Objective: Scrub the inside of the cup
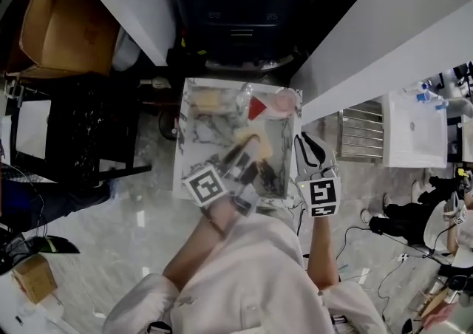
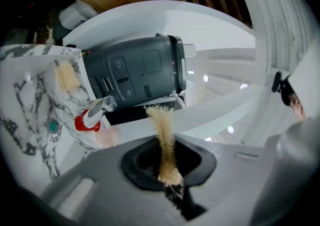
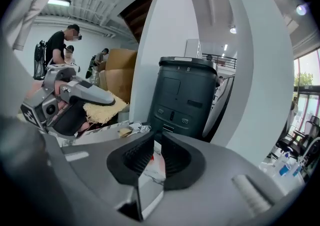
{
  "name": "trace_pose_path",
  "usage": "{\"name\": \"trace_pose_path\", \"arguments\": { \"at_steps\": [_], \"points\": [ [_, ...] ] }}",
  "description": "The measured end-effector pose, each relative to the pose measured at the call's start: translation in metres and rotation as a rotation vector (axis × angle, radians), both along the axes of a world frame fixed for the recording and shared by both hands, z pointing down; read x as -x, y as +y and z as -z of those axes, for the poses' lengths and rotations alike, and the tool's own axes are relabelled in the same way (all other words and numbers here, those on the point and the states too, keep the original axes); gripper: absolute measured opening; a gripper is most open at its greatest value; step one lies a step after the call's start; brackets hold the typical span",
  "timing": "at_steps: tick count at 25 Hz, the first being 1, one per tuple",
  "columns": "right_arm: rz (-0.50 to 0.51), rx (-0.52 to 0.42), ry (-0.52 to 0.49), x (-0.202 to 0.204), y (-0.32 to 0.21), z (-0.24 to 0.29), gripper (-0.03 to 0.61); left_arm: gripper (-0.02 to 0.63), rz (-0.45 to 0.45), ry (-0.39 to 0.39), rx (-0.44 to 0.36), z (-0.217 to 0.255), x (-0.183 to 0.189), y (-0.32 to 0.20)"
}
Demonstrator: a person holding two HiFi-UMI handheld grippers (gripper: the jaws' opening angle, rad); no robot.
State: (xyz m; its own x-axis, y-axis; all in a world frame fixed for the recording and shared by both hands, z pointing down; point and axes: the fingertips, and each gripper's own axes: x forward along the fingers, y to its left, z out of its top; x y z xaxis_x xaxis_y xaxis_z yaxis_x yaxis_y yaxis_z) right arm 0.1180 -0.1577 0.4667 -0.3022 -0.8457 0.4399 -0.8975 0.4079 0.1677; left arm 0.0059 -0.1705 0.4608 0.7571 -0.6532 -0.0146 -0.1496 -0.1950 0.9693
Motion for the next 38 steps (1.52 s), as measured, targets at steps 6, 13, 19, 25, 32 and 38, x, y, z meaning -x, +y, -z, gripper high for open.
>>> {"name": "trace_pose_path", "arguments": {
  "at_steps": [6, 13, 19, 25, 32, 38],
  "points": [
    [0.096, 0.072, 0.035, -0.012, -0.029, -0.037, 0.040, 0.025, 0.044, -0.047, -0.015, -0.013, -0.019, -0.018],
    [0.195, 0.118, 0.116, -0.023, -0.056, -0.079, 0.040, 0.025, 0.116, -0.078, 0.083, -0.043, -0.031, -0.029],
    [0.263, 0.148, 0.155, -0.026, -0.072, -0.107, 0.040, 0.025, 0.154, -0.080, 0.078, -0.054, -0.042, -0.037],
    [0.325, 0.175, 0.179, -0.026, -0.082, -0.130, 0.041, 0.025, 0.192, -0.102, 0.068, -0.068, -0.047, -0.043],
    [0.400, 0.213, 0.227, -0.024, -0.090, -0.157, 0.041, 0.025, 0.241, -0.108, 0.135, -0.085, -0.052, -0.043],
    [0.446, 0.233, 0.288, -0.026, -0.098, -0.173, 0.043, 0.025, 0.276, -0.099, 0.114, -0.085, -0.052, -0.046]
  ]
}}
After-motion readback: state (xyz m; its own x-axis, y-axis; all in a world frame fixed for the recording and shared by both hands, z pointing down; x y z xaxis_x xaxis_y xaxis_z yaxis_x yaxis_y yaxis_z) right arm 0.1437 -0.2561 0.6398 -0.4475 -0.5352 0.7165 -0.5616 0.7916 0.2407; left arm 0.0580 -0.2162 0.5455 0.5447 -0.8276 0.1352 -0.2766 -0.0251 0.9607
